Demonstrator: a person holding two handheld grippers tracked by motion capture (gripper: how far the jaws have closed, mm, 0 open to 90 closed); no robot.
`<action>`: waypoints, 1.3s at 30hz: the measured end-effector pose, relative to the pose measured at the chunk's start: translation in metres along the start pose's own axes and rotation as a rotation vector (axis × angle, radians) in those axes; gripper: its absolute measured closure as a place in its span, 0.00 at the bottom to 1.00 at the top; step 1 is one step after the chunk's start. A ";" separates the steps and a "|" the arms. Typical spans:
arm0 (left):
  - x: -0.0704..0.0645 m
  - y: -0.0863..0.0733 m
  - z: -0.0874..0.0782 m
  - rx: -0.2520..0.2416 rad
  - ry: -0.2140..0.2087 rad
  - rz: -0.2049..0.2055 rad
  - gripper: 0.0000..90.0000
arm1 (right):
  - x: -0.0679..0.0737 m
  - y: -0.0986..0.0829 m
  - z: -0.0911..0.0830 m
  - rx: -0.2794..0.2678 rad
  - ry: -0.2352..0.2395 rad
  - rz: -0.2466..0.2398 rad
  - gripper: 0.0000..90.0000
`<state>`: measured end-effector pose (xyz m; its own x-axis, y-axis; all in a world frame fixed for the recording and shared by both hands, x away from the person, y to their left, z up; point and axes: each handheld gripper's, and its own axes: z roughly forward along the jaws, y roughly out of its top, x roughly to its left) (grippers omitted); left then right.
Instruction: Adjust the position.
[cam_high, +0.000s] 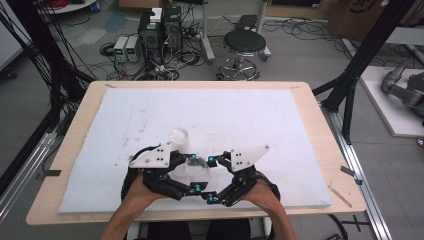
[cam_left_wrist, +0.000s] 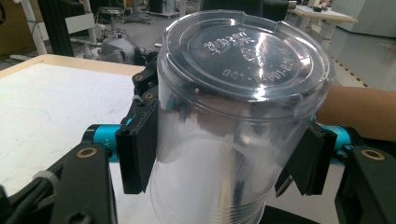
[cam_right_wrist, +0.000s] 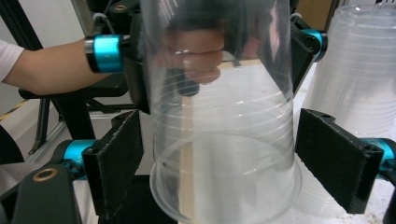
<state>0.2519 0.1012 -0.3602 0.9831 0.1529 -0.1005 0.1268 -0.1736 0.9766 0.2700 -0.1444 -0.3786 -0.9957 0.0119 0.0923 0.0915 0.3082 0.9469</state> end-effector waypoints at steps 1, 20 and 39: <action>0.000 0.000 0.000 -0.003 -0.003 -0.003 0.38 | 0.000 -0.001 0.001 -0.001 0.004 -0.002 0.17; -0.001 -0.004 0.002 -0.052 -0.013 -0.012 0.38 | -0.004 -0.005 -0.002 -0.086 0.031 0.019 0.25; -0.001 -0.005 0.002 -0.062 -0.016 -0.015 0.39 | -0.005 -0.009 -0.001 -0.102 0.065 0.026 0.32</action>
<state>0.2510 0.1001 -0.3650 0.9833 0.1389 -0.1175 0.1333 -0.1103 0.9849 0.2743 -0.1481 -0.3875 -0.9900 -0.0445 0.1335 0.1214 0.2102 0.9701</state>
